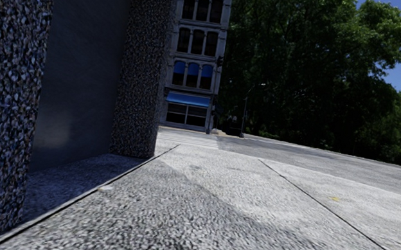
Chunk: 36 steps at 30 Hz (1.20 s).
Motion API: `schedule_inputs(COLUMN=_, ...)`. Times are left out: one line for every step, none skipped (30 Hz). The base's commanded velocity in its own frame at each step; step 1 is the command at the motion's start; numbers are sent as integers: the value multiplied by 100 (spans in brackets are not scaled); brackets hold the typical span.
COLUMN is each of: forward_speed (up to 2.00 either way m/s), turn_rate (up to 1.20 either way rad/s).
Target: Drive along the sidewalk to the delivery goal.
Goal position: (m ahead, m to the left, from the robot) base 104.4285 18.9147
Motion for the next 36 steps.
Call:
schedule_inputs(forward_speed=200, turn_rate=-39)
schedule_inputs(forward_speed=200, turn_rate=-39)
schedule_inputs(forward_speed=200, turn_rate=-39)
schedule_inputs(forward_speed=200, turn_rate=0)
schedule_inputs(forward_speed=200, turn_rate=0)
schedule_inputs(forward_speed=200, turn_rate=0)
schedule_inputs(forward_speed=200, turn_rate=0)
schedule_inputs(forward_speed=200, turn_rate=0)
schedule_inputs(forward_speed=200, turn_rate=0)
schedule_inputs(forward_speed=200, turn_rate=0)
schedule_inputs(forward_speed=200, turn_rate=0)
schedule_inputs(forward_speed=200, turn_rate=0)
schedule_inputs(forward_speed=200, turn_rate=0)
schedule_inputs(forward_speed=200, turn_rate=0)
schedule_inputs(forward_speed=200, turn_rate=0)
schedule_inputs(forward_speed=200, turn_rate=0)
schedule_inputs(forward_speed=200, turn_rate=0)
schedule_inputs(forward_speed=200, turn_rate=0)
schedule_inputs(forward_speed=200, turn_rate=0)
schedule_inputs(forward_speed=200, turn_rate=0)
schedule_inputs(forward_speed=200, turn_rate=0)
schedule_inputs(forward_speed=200, turn_rate=0)
schedule_inputs(forward_speed=200, turn_rate=0)
schedule_inputs(forward_speed=200, turn_rate=0)
schedule_inputs(forward_speed=200, turn_rate=0)
schedule_inputs(forward_speed=200, turn_rate=0)
schedule_inputs(forward_speed=200, turn_rate=0)
schedule_inputs(forward_speed=200, turn_rate=0)
schedule_inputs(forward_speed=200, turn_rate=0)
schedule_inputs(forward_speed=200, turn_rate=0)
schedule_inputs(forward_speed=200, turn_rate=0)
schedule_inputs(forward_speed=200, turn_rate=0)
schedule_inputs(forward_speed=200, turn_rate=0)
schedule_inputs(forward_speed=200, turn_rate=0)
schedule_inputs(forward_speed=200, turn_rate=0)
schedule_inputs(forward_speed=200, turn_rate=0)
